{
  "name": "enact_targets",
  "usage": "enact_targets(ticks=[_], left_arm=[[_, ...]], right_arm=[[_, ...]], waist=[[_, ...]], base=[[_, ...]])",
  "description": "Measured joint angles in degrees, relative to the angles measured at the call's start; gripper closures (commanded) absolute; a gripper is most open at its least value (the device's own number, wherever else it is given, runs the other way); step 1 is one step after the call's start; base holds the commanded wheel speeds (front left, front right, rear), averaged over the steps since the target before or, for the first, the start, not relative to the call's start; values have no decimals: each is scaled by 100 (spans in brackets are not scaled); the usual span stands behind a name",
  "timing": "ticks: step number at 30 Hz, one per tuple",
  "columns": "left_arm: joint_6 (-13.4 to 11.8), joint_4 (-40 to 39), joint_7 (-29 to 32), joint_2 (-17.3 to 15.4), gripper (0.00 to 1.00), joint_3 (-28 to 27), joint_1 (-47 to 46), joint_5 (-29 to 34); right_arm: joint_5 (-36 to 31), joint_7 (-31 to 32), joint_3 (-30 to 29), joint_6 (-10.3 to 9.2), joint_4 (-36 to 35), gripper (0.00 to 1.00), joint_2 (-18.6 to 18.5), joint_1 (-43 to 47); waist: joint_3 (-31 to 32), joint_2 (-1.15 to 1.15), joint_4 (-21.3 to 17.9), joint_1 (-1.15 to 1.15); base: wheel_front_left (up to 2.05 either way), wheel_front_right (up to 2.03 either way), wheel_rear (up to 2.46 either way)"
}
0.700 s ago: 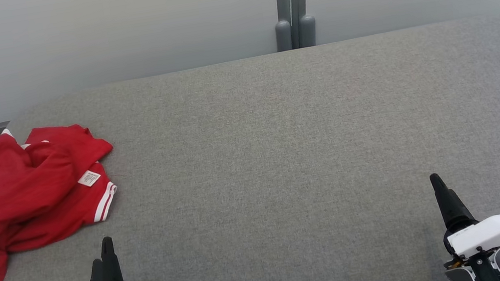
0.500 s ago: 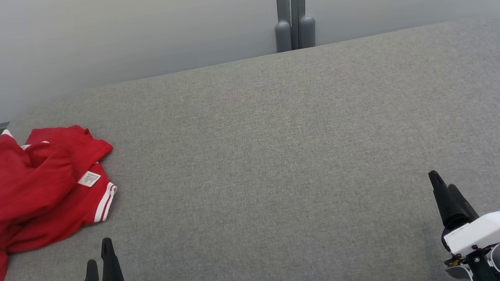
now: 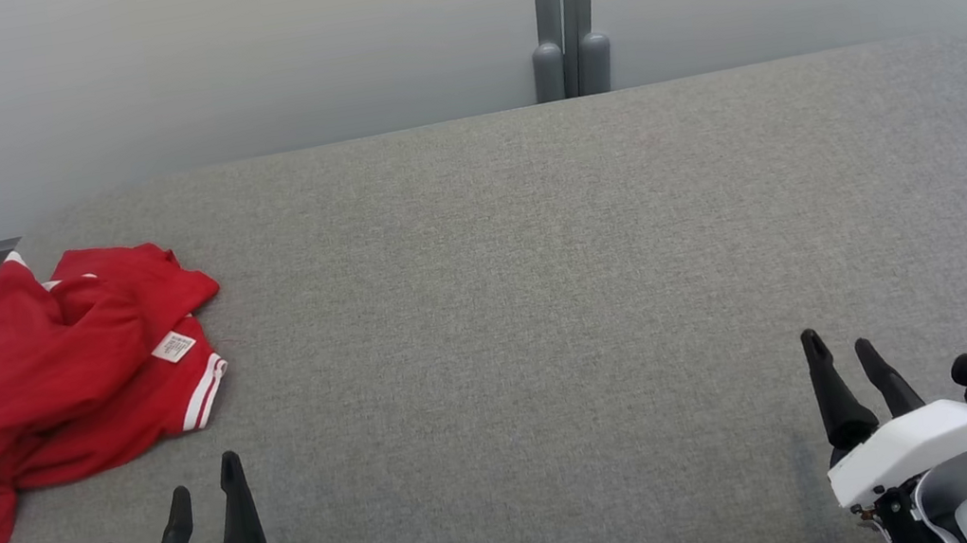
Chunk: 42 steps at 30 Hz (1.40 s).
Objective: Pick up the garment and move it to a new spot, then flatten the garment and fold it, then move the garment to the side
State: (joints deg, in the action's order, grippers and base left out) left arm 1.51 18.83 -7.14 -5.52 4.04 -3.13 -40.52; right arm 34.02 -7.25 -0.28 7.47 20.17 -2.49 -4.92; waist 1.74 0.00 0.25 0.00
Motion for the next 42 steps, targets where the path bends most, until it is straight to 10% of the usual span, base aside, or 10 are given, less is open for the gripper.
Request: enact_targets(ticks=[42], left_arm=[[46,600,-559,-277,0,525,-318,2013]], right_arm=[[-2514,-192,226,1,255,0,-15,-130]], waist=[[74,0,28,0]], base=[[0,0,0]])
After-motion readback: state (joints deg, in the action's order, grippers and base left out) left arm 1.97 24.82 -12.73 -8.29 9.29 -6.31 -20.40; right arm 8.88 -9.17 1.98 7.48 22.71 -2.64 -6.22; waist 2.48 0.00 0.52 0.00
